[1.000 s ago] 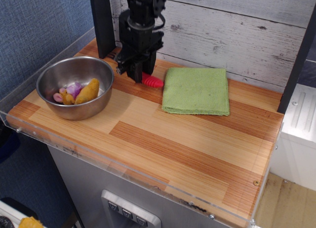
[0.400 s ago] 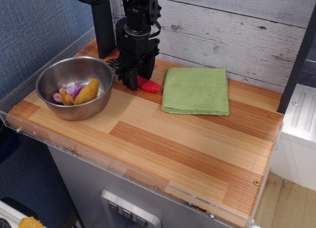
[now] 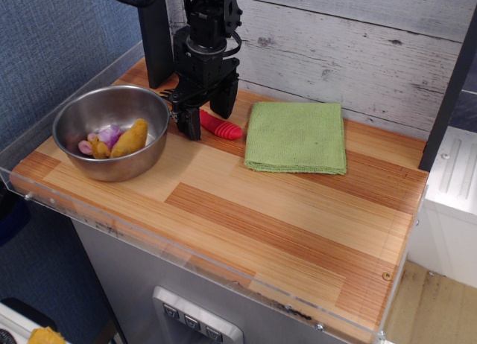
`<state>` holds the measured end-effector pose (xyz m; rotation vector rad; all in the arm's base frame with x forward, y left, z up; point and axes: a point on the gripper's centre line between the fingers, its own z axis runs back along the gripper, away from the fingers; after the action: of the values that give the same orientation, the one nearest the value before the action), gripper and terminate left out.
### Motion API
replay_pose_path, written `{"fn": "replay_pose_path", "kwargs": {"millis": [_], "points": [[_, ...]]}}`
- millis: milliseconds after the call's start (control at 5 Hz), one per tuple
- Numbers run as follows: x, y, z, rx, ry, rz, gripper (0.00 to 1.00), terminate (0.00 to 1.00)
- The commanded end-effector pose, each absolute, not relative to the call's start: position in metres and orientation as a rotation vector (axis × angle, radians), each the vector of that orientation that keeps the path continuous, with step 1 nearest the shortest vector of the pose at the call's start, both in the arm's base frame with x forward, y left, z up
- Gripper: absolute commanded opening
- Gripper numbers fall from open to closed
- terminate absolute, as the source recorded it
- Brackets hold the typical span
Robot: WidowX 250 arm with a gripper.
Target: Move the fork between the bowl and the cloth.
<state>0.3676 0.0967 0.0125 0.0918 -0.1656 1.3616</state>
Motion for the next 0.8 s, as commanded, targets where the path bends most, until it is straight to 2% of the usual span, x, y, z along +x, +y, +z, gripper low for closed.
{"fn": "replay_pose_path", "kwargs": {"millis": [0, 400, 600], "points": [[0.372, 0.096, 0.066, 0.01, -0.296, 1.333, 1.0, 0.0], [0.364, 0.074, 0.113, -0.052, -0.371, 1.291, 1.0, 0.0], [0.354, 0.065, 0.129, -0.089, -0.387, 1.269, 1.0, 0.0]]}}
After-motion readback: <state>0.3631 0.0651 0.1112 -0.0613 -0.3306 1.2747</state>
